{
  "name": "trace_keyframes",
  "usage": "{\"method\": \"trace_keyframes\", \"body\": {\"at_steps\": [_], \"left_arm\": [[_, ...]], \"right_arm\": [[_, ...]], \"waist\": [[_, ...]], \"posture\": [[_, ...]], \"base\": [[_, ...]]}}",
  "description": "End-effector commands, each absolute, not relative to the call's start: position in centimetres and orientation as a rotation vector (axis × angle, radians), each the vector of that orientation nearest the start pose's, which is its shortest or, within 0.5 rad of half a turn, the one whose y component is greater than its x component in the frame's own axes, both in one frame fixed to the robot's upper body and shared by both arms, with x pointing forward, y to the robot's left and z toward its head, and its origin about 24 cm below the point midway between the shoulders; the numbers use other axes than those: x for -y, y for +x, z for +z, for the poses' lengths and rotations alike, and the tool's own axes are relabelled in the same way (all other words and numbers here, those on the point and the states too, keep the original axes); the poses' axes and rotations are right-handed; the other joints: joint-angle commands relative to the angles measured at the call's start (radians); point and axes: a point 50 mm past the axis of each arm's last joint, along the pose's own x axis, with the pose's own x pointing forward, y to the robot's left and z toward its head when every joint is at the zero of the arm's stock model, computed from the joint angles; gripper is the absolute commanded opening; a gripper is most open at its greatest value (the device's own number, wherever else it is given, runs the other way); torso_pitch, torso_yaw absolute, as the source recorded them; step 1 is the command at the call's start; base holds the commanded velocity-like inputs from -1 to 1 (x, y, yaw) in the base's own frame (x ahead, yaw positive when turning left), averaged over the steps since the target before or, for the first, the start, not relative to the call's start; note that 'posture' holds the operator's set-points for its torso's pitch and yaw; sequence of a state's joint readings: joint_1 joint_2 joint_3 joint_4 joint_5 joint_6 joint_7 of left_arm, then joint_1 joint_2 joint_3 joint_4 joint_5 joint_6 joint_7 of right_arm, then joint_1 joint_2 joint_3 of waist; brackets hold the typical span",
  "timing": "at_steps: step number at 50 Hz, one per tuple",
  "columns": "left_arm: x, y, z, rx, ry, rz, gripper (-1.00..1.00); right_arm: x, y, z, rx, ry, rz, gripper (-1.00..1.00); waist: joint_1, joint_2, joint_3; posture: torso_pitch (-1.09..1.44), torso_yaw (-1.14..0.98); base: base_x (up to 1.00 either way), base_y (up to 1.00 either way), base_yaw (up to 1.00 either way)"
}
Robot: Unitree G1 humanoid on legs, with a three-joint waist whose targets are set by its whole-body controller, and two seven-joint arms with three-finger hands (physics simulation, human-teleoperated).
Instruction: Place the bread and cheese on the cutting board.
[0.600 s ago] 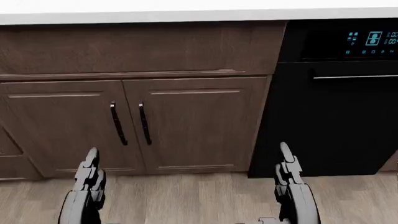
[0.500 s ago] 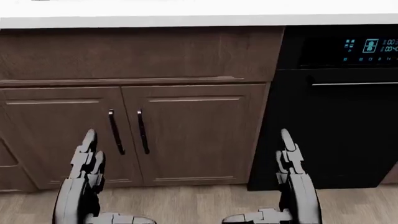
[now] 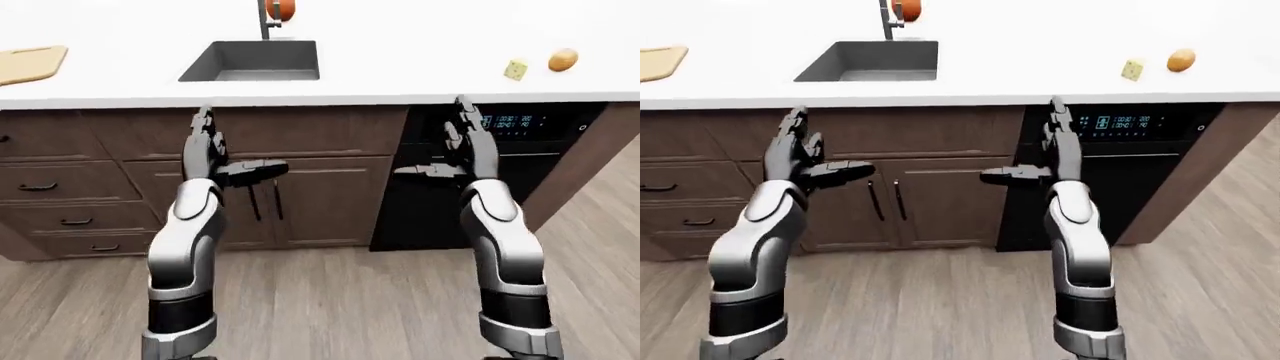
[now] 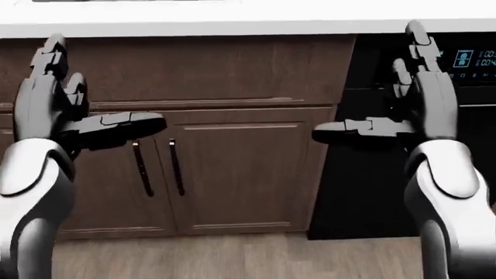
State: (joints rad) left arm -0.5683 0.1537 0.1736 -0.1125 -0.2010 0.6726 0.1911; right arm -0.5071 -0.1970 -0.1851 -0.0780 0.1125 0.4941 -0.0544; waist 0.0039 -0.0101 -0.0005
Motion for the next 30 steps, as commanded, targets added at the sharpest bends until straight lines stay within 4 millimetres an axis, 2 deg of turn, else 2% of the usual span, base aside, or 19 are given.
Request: {"method": "trace_keyframes", "body": {"at_steps": [1,4,5,6,11,15,20,21,24,26,28,30], "left_arm": [[-18.0,33.4,21.1,0.076,-0.092,0.151,1.00],[-18.1,33.6,25.3,0.119,-0.151,0.154,1.00],[-18.0,33.7,25.7,0.120,-0.142,0.152,1.00],[-18.0,33.6,27.5,0.139,-0.157,0.162,1.00],[-17.7,33.2,30.5,0.152,-0.197,0.102,1.00],[-17.5,30.7,31.7,0.207,-0.116,0.074,1.00],[-17.7,28.5,33.5,0.266,-0.137,0.059,1.00],[-17.5,28.2,33.8,0.275,-0.135,0.052,1.00],[-17.0,27.5,34.0,0.288,-0.127,0.037,1.00],[-16.6,27.4,33.9,0.288,-0.127,0.018,1.00],[-16.5,27.3,34.0,0.294,-0.124,0.017,1.00],[-16.6,27.3,34.1,0.297,-0.128,0.019,1.00]], "right_arm": [[19.8,32.9,19.5,0.144,-0.017,-0.119,1.00],[20.4,32.7,22.4,0.177,-0.002,-0.139,1.00],[20.5,32.7,22.9,0.187,0.002,-0.139,1.00],[20.4,32.7,24.8,0.215,0.013,-0.129,1.00],[20.1,32.9,28.3,0.258,0.011,-0.109,1.00],[19.5,32.7,31.5,0.301,-0.029,-0.063,1.00],[17.7,30.9,31.8,0.326,-0.154,-0.026,1.00],[17.6,30.6,31.8,0.329,-0.161,-0.034,1.00],[17.0,29.9,32.6,0.354,-0.176,-0.021,1.00],[16.7,30.2,32.2,0.346,-0.182,-0.013,1.00],[16.4,30.6,31.8,0.339,-0.187,-0.002,1.00],[16.5,30.4,31.9,0.342,-0.183,-0.002,1.00]], "waist": [[-0.001,0.004,-0.022],[-0.001,0.000,-0.013],[-0.001,-0.001,-0.008],[0.000,-0.001,-0.004],[-0.001,0.004,0.011],[-0.005,0.009,0.016],[-0.005,0.010,0.030],[-0.004,0.012,0.012],[-0.001,0.023,0.020],[0.001,0.023,0.021],[0.004,0.003,0.020],[0.009,-0.044,0.018]], "posture": [[0.00,0.00],[0.00,0.00],[0.00,0.00],[0.00,0.00],[0.00,0.00],[0.00,0.00],[0.00,0.00],[0.00,0.00],[0.00,0.00],[0.00,0.00],[0.00,0.00],[0.00,0.00]], "base": [[0.00,0.00,0.00],[0.00,0.00,0.00],[0.00,0.00,0.00],[0.00,0.00,0.00],[0.00,0.00,0.00],[0.00,0.00,0.00],[0.00,0.00,0.00],[0.00,-0.09,0.00],[0.00,-0.15,0.00],[0.00,-0.17,0.00],[0.00,-0.17,0.00],[0.00,-0.17,0.00]]}}
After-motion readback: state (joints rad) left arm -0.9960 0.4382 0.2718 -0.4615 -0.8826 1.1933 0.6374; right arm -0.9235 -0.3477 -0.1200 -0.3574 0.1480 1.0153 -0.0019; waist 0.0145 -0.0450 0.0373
